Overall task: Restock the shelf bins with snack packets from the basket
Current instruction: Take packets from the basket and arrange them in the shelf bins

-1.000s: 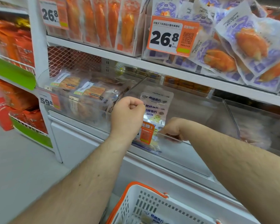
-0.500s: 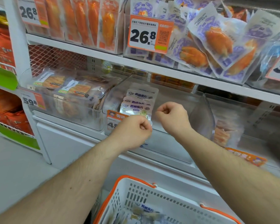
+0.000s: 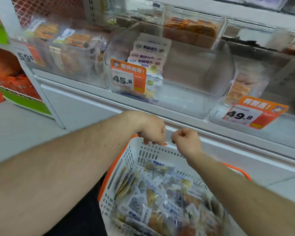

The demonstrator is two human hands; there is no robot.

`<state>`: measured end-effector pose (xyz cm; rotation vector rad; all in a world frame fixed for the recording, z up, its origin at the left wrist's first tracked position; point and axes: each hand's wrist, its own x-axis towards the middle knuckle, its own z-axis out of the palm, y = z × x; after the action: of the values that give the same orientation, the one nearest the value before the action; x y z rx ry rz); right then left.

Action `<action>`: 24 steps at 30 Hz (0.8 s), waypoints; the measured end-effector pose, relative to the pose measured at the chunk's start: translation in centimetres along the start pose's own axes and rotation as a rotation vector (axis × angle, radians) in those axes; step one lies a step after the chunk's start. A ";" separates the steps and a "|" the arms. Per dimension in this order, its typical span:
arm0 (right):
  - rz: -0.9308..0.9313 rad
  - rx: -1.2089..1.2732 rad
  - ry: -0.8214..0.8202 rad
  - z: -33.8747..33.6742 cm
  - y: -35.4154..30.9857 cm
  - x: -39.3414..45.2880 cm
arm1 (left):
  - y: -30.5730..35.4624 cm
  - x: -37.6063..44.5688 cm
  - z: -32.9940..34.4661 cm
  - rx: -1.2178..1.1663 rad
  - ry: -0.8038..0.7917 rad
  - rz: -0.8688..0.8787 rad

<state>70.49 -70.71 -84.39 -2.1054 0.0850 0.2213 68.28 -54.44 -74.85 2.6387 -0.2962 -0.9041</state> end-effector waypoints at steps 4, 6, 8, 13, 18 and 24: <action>0.253 -0.104 -0.181 3.6 6.1 -0.4 | 0.0 0.3 0.3 0.000 0.001 -0.031; 0.366 -0.104 -0.288 5.3 7.8 -0.9 | 0.1 0.5 0.3 0.004 -0.014 -0.032; 0.392 -0.158 -0.332 6.8 9.1 -1.4 | 0.1 0.8 0.4 0.027 -0.039 -0.036; 0.205 -0.313 -0.172 7.4 9.9 -1.9 | -0.1 2.1 0.8 0.084 -0.087 -0.059; 0.189 -0.284 -0.127 7.4 10.8 -1.3 | 0.0 2.9 0.6 0.116 -0.095 -0.074; 0.361 -0.243 -0.118 6.8 11.2 -0.5 | 0.4 3.4 0.5 0.125 -0.085 -0.071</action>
<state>67.50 -70.72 -97.15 -2.3010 0.3852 0.5969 70.53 -55.96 -76.94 2.7446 -0.2906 -1.0548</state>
